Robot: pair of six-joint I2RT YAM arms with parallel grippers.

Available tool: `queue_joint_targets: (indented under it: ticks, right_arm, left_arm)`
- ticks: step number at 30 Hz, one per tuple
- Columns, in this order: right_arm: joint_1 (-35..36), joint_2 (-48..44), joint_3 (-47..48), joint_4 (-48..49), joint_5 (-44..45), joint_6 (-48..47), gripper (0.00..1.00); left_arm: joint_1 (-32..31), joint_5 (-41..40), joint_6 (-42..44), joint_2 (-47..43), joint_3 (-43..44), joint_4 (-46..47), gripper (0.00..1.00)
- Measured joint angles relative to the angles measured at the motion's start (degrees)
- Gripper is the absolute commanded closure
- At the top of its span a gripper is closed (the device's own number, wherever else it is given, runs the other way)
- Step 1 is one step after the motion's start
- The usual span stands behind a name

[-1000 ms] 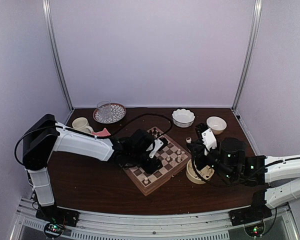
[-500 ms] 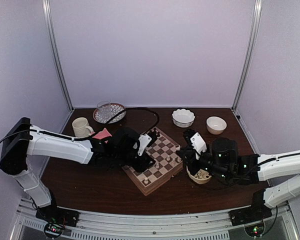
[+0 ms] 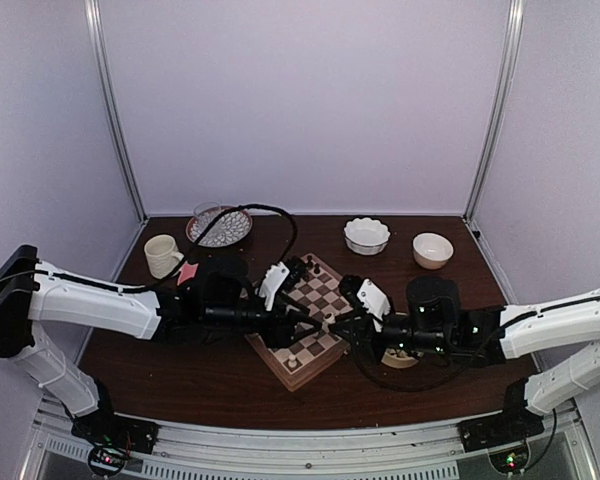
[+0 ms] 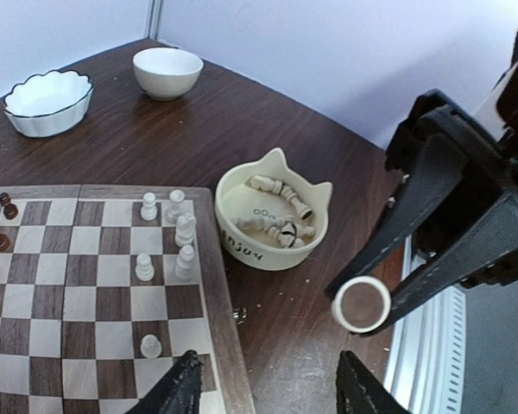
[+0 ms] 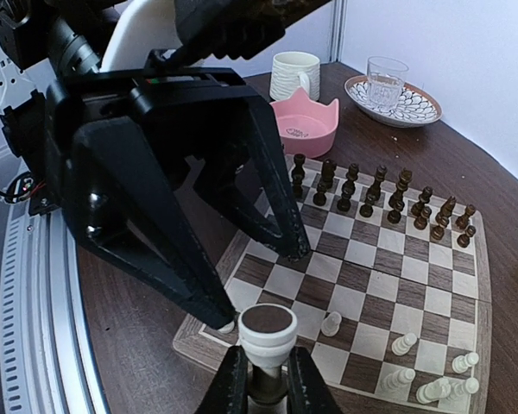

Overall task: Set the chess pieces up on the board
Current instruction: Pass from the right arm to the left

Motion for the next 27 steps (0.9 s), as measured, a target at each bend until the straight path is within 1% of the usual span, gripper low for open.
queue_joint_targets:
  ticks: [2, 4, 9, 15, 20, 24, 27]
  right_arm:
    - [0.0, 0.4, 0.4, -0.1, -0.1, -0.2, 0.99]
    - [0.0, 0.7, 0.7, -0.2, -0.1, -0.3, 0.99]
    - [0.0, 2.1, 1.0, -0.4, -0.3, -0.3, 0.98]
    - [0.0, 3.8, 2.1, -0.8, -1.2, -0.8, 0.98]
    - [0.0, 3.9, 2.6, -1.1, -1.7, -1.9, 0.96]
    - [0.0, 3.9, 2.6, -1.7, -1.6, -2.4, 0.96]
    - [0.1, 3.9, 2.6, -1.9, -1.6, -2.8, 0.96]
  left_arm:
    - [0.0, 1.7, -1.0, -0.4, -0.5, 1.6, 0.39]
    - [0.0, 3.0, -1.9, -0.6, -0.7, 2.8, 0.39]
    - [0.0, 5.2, -3.5, -0.7, -1.1, 4.0, 0.43]
    - [0.0, 8.3, -5.3, -0.4, -1.0, 4.9, 0.57]
    - [0.0, 9.0, -6.9, 1.4, 0.2, 4.8, 0.67]
    - [0.0, 9.2, -7.7, 2.1, 0.5, 4.6, 0.68]
    - [0.0, 9.4, -8.1, 2.2, 0.6, 4.6, 0.65]
